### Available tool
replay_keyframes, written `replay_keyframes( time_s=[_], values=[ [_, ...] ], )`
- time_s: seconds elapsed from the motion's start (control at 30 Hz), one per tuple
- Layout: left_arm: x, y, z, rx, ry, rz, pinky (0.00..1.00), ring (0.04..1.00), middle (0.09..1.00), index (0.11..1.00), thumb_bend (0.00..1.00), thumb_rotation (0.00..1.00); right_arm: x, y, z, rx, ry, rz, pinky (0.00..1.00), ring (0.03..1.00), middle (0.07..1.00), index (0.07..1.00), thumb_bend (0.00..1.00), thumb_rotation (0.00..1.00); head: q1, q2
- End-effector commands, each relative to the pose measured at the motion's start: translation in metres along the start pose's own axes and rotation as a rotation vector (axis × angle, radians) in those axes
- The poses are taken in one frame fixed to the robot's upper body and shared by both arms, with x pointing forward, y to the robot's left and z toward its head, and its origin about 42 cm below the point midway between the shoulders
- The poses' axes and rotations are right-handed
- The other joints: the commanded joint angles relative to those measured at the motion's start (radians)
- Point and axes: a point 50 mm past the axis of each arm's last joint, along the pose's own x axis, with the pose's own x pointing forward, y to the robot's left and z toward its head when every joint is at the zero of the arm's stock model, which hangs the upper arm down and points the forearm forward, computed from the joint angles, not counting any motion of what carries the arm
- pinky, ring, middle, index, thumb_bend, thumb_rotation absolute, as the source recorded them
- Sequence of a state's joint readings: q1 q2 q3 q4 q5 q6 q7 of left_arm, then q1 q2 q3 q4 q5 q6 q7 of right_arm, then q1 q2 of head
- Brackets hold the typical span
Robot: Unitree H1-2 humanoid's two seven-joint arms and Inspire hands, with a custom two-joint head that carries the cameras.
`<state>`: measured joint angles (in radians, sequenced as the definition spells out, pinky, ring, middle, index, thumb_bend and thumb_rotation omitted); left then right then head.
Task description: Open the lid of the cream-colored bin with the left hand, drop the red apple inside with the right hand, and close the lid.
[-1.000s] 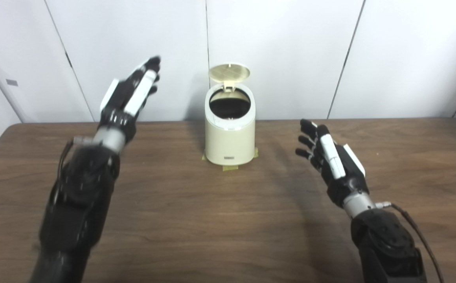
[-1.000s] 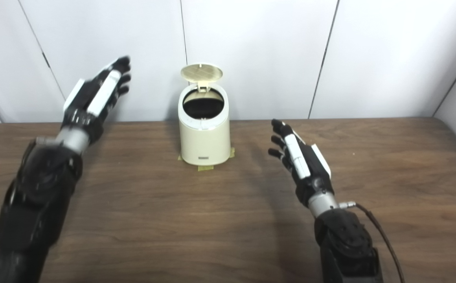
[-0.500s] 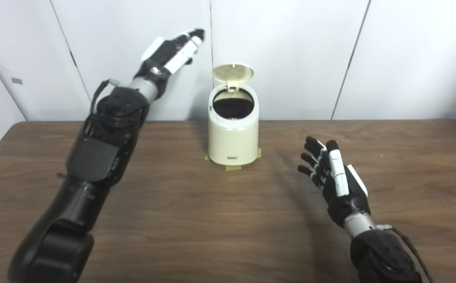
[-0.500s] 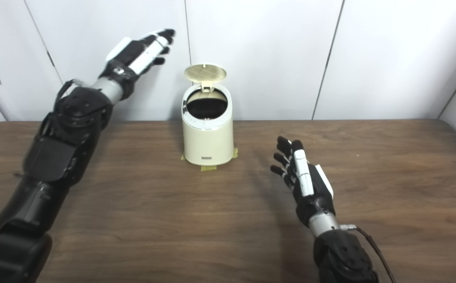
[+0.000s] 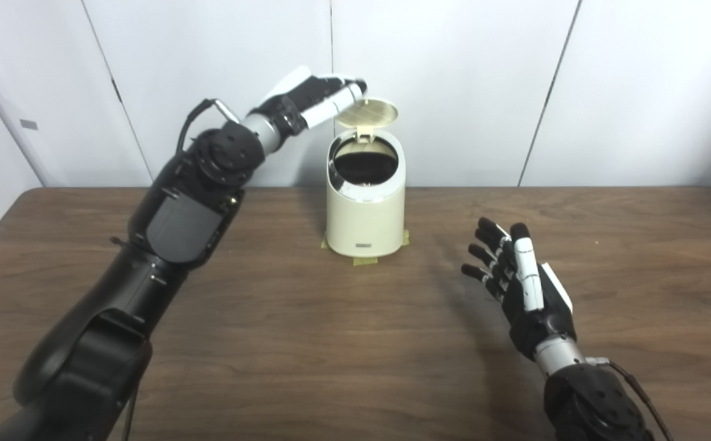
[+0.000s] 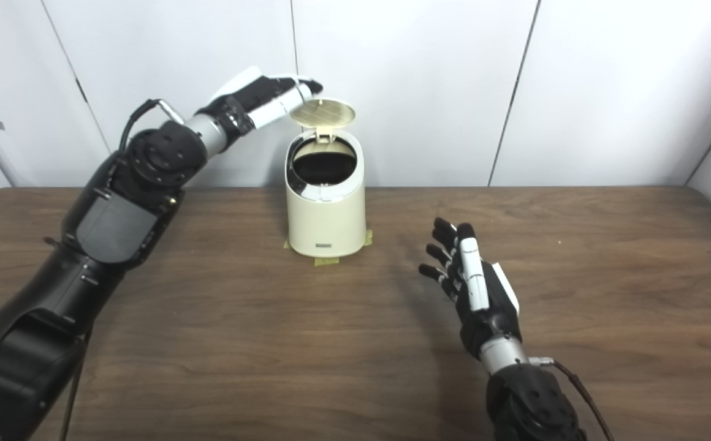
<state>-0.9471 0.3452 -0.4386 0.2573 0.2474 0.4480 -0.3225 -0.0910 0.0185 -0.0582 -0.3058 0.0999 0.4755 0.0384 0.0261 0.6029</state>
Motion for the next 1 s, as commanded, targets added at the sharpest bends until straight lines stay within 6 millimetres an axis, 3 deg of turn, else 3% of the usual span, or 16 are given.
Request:
replay_keyframes(
  time_s=[0.0,0.1,0.2,0.33,0.5,0.97],
  values=[
    [-0.001,0.03,0.026,0.143,-0.082,0.08,0.9,0.926,0.9,0.853,0.38,0.86,0.007,0.006,0.016,0.008,-0.068,0.027,0.78,0.896,0.925,0.906,0.56,1.0,0.001,0.0],
    [-0.002,0.026,0.029,0.265,-0.089,0.074,0.81,0.87,0.876,0.839,0.38,0.84,0.008,0.006,0.015,0.004,-0.062,0.033,0.78,0.89,0.918,0.911,0.55,1.0,0.0,0.001],
    [-0.006,0.023,0.031,0.474,-0.063,0.078,0.78,0.838,0.857,0.83,0.45,0.85,0.009,0.006,0.014,0.001,-0.061,0.036,0.78,0.887,0.915,0.915,0.55,1.0,0.002,-0.001],
    [-0.013,0.018,0.032,0.738,-0.054,0.091,0.92,0.874,0.844,0.822,0.54,0.93,0.009,0.006,0.013,-0.007,-0.056,0.042,0.77,0.877,0.906,0.915,0.56,1.0,0.002,-0.001],
    [-0.018,0.016,0.032,0.89,-0.049,0.103,0.97,0.889,0.845,0.832,0.55,1.0,0.01,0.005,0.012,-0.014,-0.054,0.051,0.77,0.882,0.908,0.921,0.56,1.0,0.004,0.0],
    [-0.03,0.003,0.027,1.05,-0.002,0.077,1.0,0.899,0.855,0.841,0.54,1.0,0.01,0.005,0.011,-0.053,-0.047,0.054,0.78,0.887,0.905,0.927,0.55,1.0,-0.002,0.015]
  ],
)
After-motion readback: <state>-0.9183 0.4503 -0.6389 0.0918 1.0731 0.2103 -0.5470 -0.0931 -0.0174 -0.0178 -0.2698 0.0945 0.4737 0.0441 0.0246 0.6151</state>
